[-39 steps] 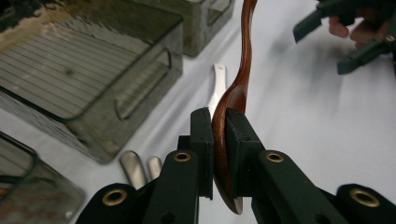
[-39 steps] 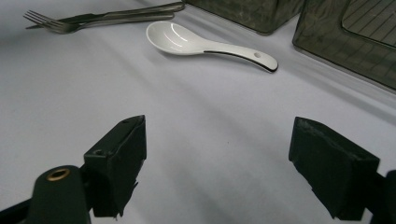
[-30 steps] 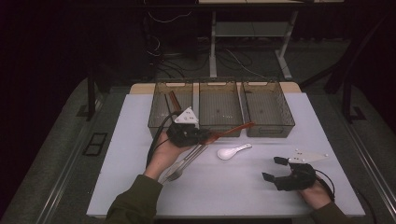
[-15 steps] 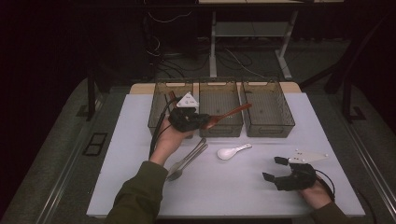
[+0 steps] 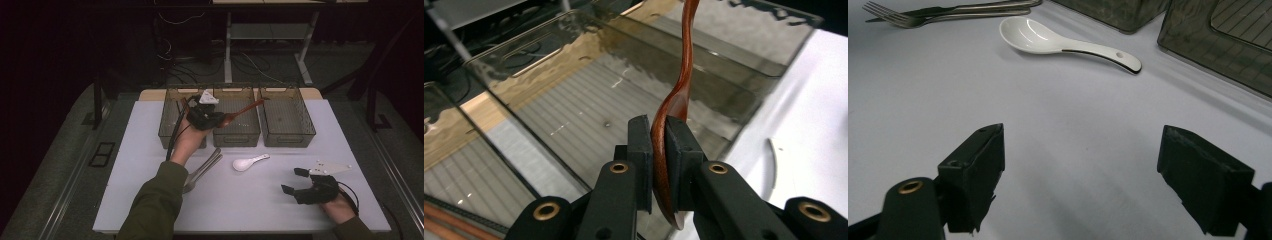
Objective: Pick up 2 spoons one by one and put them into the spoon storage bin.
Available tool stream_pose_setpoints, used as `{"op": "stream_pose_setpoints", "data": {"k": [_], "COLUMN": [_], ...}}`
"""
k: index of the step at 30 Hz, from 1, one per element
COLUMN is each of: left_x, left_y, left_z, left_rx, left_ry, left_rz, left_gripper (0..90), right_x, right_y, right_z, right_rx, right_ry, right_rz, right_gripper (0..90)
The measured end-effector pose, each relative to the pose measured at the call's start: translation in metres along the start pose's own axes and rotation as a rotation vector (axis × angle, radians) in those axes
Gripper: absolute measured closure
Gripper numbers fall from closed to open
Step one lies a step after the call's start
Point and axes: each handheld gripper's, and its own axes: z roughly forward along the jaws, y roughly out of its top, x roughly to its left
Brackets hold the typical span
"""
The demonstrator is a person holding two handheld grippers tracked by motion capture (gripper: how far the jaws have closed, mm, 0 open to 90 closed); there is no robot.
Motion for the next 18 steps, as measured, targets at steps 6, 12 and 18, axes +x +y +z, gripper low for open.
{"op": "stream_pose_setpoints", "data": {"k": [6,12,18], "left_x": [0.005,0.008,0.007], "left_y": [-0.001,-0.005,-0.008], "left_z": [0.012,0.024,0.031], "left_rx": [0.034,0.057,0.109], "left_ry": [0.028,0.049,0.06], "left_rz": [-0.02,-0.061,-0.051], "left_gripper": [81.7,81.7,81.7], "right_x": [0.0,0.0,-0.001], "right_y": [0.0,0.0,-0.001], "right_z": [0.0,0.0,-0.001], "right_rx": [0.001,0.003,0.007], "right_ry": [0.002,0.003,0.0], "right_rz": [-0.001,-0.004,-0.005], "right_gripper": [18.9,18.9,18.9]}}
